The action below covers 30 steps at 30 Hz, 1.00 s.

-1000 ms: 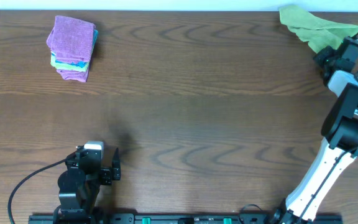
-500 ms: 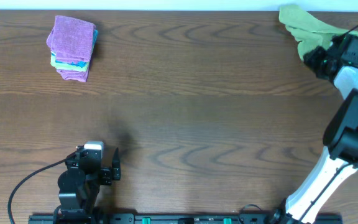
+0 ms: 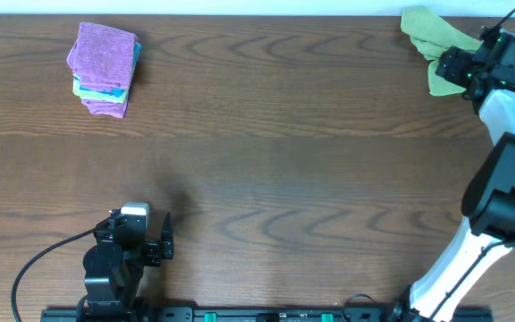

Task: Fold the cloth
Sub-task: 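Close the right gripper on the green cloth's edge, then lift the green cloth and carry it left toward table center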

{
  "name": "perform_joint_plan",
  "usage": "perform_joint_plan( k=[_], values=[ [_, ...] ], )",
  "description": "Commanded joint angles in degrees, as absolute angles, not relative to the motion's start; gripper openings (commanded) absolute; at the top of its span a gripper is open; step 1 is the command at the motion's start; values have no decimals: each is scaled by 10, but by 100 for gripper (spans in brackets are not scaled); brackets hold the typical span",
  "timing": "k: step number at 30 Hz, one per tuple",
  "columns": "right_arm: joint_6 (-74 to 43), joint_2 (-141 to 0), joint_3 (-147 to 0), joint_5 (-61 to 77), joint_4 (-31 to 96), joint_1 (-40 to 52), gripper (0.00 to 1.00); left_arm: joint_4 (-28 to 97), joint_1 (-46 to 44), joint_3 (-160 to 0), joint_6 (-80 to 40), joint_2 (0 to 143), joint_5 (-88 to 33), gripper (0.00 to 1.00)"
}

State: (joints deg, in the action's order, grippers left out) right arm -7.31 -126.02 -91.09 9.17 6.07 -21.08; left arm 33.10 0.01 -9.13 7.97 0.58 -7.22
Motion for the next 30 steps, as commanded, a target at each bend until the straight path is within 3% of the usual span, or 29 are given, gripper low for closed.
perform_joint_plan(
  k=[1, 4, 5, 6, 7, 8, 12, 19, 30],
  values=[
    [-57, -1294, -911, 50, 54, -202, 84, 331, 4, -87, 86, 2, -70, 95],
    [-57, -1318, -911, 49, 45, -202, 82, 331, 4, -87, 86, 2, -70, 95],
    [-57, -1325, -911, 49, 42, -201, 73, 331, 4, -87, 86, 2, -70, 95],
    [-57, -1331, -911, 48, 39, -201, 60, 331, 4, -87, 86, 2, -70, 95],
    [-58, -1335, -911, 48, 34, -201, 19, 331, 4, -87, 86, 2, -70, 95],
    [-67, -1335, -911, 48, 31, -201, 1, 331, 4, -87, 86, 2, -70, 95],
    [-77, -1322, -911, 110, 28, -191, 1, 331, 4, -87, 86, 2, -70, 95],
    [-77, -1234, -911, 350, 32, -142, 1, 331, 4, -87, 86, 2, -70, 95],
    [-156, -1051, -911, 533, 62, 86, 1, 331, 4, -87, 86, 2, -70, 95]
  ],
)
